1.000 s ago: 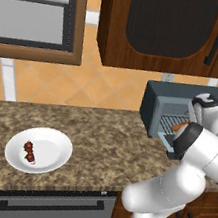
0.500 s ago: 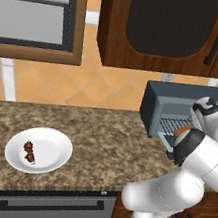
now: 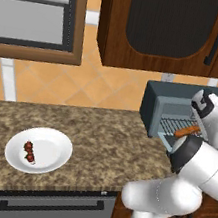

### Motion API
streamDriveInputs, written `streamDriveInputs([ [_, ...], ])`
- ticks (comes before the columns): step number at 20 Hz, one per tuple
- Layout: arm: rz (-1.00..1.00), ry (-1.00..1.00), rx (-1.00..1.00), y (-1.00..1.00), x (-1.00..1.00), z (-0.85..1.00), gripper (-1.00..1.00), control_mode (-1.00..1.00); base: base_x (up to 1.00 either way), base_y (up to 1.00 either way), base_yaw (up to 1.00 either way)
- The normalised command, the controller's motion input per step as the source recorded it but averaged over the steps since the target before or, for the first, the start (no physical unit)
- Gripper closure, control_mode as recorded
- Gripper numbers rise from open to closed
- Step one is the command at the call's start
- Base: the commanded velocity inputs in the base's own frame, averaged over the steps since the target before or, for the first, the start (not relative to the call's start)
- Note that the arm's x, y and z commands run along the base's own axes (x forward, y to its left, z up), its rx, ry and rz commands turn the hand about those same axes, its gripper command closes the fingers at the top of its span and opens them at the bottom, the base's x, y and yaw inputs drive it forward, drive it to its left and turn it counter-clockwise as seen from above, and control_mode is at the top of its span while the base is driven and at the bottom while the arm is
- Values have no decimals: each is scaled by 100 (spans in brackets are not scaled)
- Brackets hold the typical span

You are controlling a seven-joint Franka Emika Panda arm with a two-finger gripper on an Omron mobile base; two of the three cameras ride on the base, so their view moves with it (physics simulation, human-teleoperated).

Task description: Pick up the kebab skewer and baguette bread, and place them inside the toaster oven. Close the toaster oven door and start by setting the timer.

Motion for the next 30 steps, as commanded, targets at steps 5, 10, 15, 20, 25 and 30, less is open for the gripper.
streamDriveInputs([
  [5,3,-2,-5,52,-87,63,-100,-100,0,0,0],
  [10,23,1,-24,100,-87,17,-100,-100,0,0,0],
  [15,36,0,-29,100,-57,2,-100,-100,0,0,0],
  [20,32,4,-21,100,-10,4,-100,-100,0,0,0],
  [25,36,0,-14,100,-2,0,-100,-100,0,0,0],
  [30,34,3,-2,100,0,0,-100,-100,0,0,0],
])
